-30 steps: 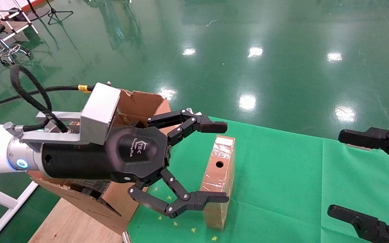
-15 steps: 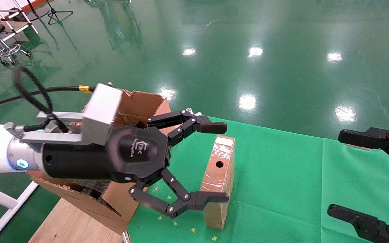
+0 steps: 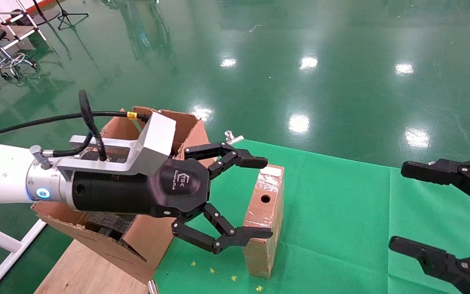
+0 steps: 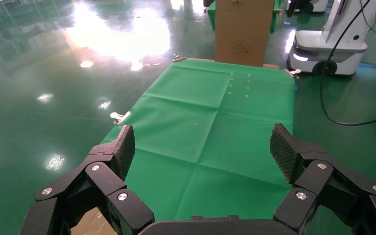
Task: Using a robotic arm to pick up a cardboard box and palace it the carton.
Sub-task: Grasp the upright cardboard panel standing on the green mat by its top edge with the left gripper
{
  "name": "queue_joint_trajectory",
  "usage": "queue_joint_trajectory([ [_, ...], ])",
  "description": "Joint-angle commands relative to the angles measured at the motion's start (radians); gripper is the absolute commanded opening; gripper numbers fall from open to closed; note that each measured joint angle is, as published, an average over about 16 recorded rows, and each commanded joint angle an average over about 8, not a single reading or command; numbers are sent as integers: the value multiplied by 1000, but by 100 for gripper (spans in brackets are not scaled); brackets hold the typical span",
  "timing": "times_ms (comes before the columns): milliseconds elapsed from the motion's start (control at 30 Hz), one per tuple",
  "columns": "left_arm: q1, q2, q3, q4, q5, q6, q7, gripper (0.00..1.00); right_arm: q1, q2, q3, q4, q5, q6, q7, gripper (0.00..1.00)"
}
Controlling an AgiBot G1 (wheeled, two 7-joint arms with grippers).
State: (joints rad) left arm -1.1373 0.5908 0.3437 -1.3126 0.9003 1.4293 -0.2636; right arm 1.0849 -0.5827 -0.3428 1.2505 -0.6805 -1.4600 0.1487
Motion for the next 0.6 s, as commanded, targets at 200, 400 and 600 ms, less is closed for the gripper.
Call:
queue_joint_trajectory([
  [200, -33, 3, 21, -16, 70, -40, -47, 100, 0, 0, 0, 0, 0, 0, 0, 0],
  [400, -155, 35, 106, -29, 271, -100, -240, 100, 0, 0, 0, 0, 0, 0, 0, 0],
  [600, -327, 118, 232, -25, 556, -103, -546, 100, 0, 0, 0, 0, 0, 0, 0, 0],
])
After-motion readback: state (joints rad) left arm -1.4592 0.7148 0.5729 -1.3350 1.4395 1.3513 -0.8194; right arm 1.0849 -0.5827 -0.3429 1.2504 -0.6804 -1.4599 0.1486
